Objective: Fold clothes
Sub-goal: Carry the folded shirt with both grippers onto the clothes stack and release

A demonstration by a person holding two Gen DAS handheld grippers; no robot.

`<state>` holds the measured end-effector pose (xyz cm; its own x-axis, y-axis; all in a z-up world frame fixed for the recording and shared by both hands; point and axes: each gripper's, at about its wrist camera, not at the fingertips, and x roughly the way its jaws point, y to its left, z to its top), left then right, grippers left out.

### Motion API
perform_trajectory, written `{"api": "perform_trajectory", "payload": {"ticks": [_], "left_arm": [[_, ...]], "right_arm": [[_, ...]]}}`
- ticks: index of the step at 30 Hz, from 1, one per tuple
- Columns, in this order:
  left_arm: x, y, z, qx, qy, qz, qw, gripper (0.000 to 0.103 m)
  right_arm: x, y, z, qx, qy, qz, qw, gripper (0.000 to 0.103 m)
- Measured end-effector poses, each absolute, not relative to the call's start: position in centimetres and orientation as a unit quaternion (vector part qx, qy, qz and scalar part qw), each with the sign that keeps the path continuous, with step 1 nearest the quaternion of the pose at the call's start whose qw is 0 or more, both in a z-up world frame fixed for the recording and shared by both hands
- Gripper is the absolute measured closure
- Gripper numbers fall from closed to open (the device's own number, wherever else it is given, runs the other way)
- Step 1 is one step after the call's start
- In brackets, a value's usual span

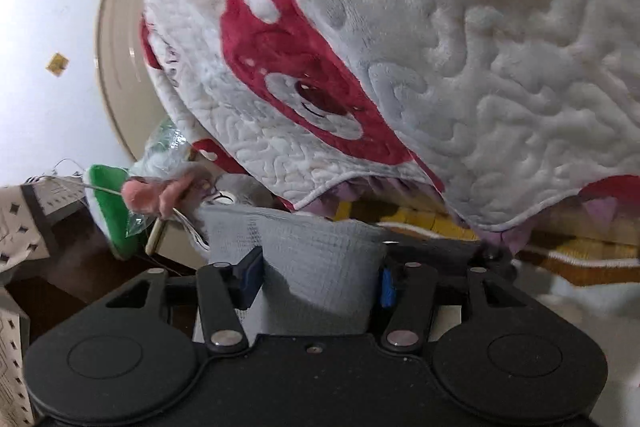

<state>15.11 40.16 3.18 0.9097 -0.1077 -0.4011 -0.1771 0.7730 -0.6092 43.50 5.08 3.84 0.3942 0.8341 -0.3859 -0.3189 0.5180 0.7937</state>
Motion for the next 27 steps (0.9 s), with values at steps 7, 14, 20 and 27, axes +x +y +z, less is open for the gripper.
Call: {"api": "perform_trajectory", "payload": {"ticks": [7,14,20,27], "left_arm": [[14.1,40.3,2.7,-0.340,0.190,0.027,0.921,0.080],[11.6,37.7,6.0,-0.221,0.133,0.096,0.961,0.075],[12.4,35.7,8.7,-0.144,0.137,0.020,0.980,0.076],[18.1,35.7,5.7,-0.130,0.233,0.022,0.963,0.077]], "right_arm": [[37.1,5.3,8.4,0.141,0.234,0.310,0.911,0.043],[32.9,6.9,8.9,-0.018,0.168,0.362,0.917,0.053],[34.2,10.5,8.6,-0.088,0.183,0.440,0.875,0.053],[38.7,15.4,8.5,-0.111,0.216,0.392,0.887,0.055]]}}
